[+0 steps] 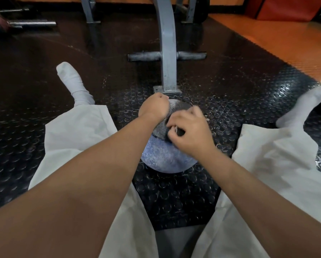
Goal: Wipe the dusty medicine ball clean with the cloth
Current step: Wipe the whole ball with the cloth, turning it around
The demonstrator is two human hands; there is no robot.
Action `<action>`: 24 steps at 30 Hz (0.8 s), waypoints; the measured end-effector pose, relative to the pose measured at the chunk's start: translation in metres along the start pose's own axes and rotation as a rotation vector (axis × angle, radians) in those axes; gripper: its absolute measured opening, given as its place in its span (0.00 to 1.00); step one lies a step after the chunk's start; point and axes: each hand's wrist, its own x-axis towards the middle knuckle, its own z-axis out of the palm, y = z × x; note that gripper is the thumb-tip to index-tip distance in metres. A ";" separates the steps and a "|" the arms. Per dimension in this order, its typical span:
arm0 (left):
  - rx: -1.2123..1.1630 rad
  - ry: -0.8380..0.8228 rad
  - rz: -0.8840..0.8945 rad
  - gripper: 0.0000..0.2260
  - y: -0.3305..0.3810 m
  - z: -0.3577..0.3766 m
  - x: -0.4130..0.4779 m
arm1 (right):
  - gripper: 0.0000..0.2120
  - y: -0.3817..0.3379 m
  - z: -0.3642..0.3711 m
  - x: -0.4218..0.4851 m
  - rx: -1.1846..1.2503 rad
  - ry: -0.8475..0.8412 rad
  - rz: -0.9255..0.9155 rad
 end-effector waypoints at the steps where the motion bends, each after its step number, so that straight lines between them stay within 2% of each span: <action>1: -0.021 -0.005 0.003 0.17 0.000 -0.001 0.001 | 0.09 -0.001 0.000 -0.007 -0.003 -0.016 -0.083; 4: 0.001 -0.032 0.010 0.17 0.001 0.002 -0.001 | 0.08 0.009 -0.009 -0.003 0.016 -0.056 -0.170; 5: 0.010 -0.030 0.009 0.17 0.002 0.002 -0.001 | 0.08 0.012 -0.011 0.004 0.041 -0.054 -0.111; 8: 0.034 -0.004 -0.011 0.18 0.004 0.005 -0.002 | 0.08 0.019 -0.014 0.028 0.144 -0.008 0.295; 10: 0.061 0.009 -0.004 0.18 0.005 0.007 -0.002 | 0.08 0.022 -0.011 0.032 0.115 0.011 0.410; 12: 0.066 0.016 -0.028 0.18 0.006 0.006 0.000 | 0.09 0.015 -0.010 0.024 0.068 0.014 0.341; 17: 0.004 0.007 -0.100 0.18 0.009 0.004 0.002 | 0.10 -0.006 -0.003 -0.022 0.016 -0.048 -0.098; 19: -0.006 -0.013 -0.102 0.19 0.012 0.007 0.000 | 0.10 0.002 -0.006 -0.017 0.021 -0.067 -0.145; 21: -0.009 -0.013 -0.093 0.19 0.012 0.009 0.000 | 0.11 0.008 -0.010 -0.005 0.053 -0.042 -0.070; 24: 0.007 0.035 -0.084 0.19 0.012 0.013 0.003 | 0.10 0.016 -0.013 0.015 0.126 0.044 0.240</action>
